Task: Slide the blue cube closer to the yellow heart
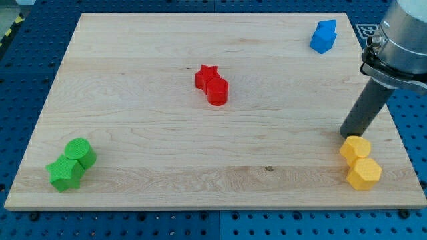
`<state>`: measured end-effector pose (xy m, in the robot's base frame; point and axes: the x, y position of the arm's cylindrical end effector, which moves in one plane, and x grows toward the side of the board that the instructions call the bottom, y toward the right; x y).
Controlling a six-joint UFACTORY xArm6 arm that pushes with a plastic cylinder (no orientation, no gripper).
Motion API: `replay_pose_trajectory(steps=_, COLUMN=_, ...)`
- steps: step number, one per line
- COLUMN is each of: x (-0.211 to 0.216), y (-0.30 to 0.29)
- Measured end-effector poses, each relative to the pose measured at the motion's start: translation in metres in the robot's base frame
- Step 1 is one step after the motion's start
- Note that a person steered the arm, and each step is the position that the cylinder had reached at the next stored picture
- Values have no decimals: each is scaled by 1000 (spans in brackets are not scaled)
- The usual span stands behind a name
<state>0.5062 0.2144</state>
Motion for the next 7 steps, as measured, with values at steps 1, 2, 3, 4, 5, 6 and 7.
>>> replay_pose_trajectory(steps=1, x=-61, y=-18)
replay_pose_trajectory(steps=2, x=-125, y=-78)
replay_pose_trajectory(steps=3, x=-195, y=-123)
replay_pose_trajectory(steps=4, x=-294, y=-115)
replay_pose_trajectory(steps=5, x=-315, y=-99)
replay_pose_trajectory(steps=6, x=-314, y=-86)
replay_pose_trajectory(steps=7, x=-305, y=-23)
